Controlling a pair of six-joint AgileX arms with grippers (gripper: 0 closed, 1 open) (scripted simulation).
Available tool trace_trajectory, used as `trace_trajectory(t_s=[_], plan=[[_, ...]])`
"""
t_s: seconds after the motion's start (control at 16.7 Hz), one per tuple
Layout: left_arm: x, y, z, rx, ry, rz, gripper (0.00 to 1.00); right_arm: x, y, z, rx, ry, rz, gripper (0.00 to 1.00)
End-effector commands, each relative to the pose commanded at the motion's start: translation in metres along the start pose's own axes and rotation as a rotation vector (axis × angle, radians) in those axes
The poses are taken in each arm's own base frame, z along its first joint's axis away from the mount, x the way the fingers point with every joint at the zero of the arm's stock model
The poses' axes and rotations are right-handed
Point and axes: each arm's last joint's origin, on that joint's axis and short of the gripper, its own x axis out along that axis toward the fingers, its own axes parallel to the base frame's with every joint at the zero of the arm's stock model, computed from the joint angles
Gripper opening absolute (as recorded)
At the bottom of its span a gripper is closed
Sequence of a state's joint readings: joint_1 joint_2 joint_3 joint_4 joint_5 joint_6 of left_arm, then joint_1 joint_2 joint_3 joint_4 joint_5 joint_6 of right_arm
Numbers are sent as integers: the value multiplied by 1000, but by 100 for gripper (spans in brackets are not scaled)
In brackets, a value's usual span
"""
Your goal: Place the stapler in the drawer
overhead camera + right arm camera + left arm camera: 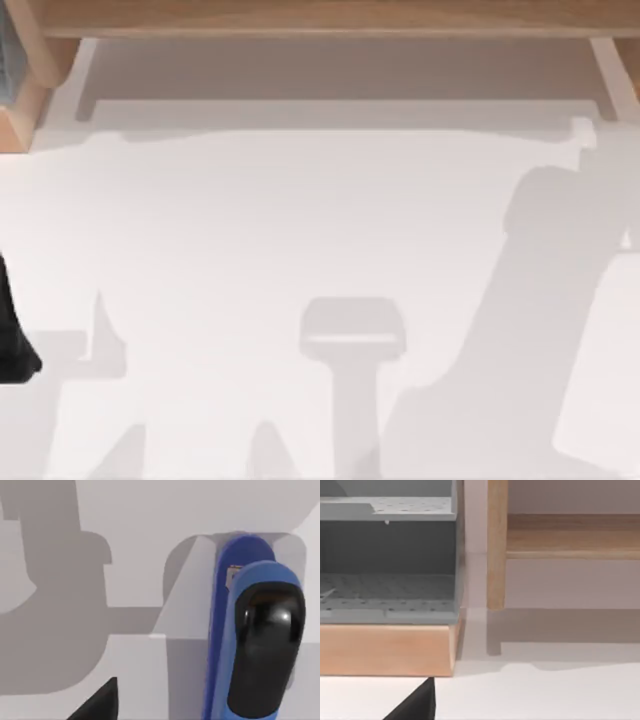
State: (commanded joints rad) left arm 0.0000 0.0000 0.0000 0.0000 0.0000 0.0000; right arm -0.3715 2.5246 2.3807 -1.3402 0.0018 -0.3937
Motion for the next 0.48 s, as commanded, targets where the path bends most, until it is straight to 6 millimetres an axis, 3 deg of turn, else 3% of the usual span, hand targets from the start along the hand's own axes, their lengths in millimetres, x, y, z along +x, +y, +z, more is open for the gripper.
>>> trace_trajectory(t_s=[0.24,0.48], plan=[[0,0,0,0,0,0,100,-50,-10,-6,-103,-207,-79,100],[0,0,0,0,0,0,100,-76,-51,-23,-187,-423,-246,100]])
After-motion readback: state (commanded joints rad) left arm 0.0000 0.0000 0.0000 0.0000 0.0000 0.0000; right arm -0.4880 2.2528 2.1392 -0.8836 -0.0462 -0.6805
